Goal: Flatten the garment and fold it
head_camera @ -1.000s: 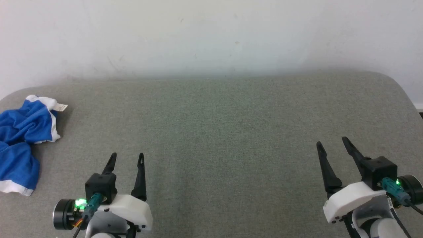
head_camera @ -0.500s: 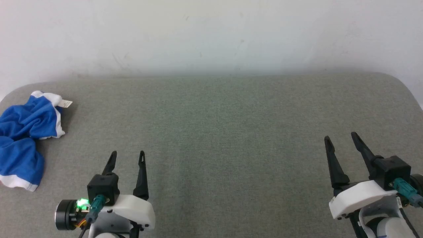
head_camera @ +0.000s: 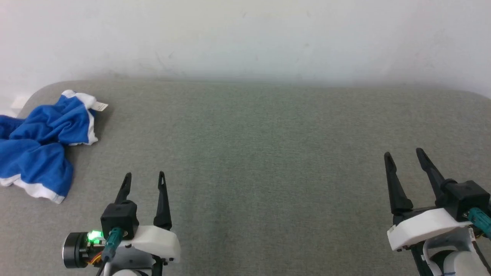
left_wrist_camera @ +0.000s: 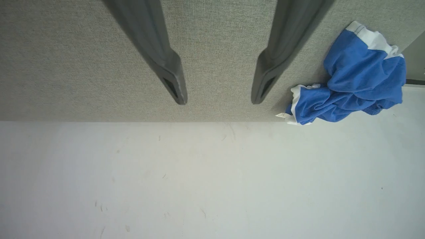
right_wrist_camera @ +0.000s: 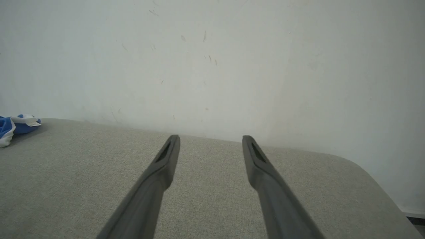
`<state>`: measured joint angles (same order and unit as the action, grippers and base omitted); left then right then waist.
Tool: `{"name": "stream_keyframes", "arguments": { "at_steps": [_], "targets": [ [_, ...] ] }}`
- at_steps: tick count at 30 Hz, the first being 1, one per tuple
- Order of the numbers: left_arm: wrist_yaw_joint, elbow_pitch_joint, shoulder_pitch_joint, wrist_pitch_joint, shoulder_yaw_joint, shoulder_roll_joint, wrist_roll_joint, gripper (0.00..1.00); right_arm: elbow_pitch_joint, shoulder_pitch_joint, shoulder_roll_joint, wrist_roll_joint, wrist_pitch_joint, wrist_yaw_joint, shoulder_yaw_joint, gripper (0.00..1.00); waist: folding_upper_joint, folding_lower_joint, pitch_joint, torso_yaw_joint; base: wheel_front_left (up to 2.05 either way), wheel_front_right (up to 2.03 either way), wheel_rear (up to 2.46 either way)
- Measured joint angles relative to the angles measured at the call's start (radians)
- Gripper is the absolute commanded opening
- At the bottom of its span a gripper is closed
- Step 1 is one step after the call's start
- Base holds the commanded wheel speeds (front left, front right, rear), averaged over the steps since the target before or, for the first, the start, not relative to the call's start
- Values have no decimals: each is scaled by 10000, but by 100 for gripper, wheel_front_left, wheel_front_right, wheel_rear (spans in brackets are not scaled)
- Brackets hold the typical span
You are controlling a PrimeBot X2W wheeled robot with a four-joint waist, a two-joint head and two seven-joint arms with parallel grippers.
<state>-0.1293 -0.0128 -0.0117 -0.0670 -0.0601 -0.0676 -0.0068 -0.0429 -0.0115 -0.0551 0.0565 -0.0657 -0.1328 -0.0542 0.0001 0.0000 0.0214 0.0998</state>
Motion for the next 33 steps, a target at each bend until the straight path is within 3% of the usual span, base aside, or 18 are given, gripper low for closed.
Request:
{"name": "stream_keyframes", "arguments": {
  "at_steps": [19, 33],
  "targets": [
    [-660, -132, 32, -362, -40, -2, -38, 100, -163, 0, 2, 140, -401, 0, -140, 100, 0, 0, 225, 1361, 0, 0, 0],
    [-784, -228, 192, -667, 196, 15, -203, 100, -326, 0, 4, 247, -675, 0, -349, 100, 0, 0, 380, 2247, 0, 0, 0]
  ]
}}
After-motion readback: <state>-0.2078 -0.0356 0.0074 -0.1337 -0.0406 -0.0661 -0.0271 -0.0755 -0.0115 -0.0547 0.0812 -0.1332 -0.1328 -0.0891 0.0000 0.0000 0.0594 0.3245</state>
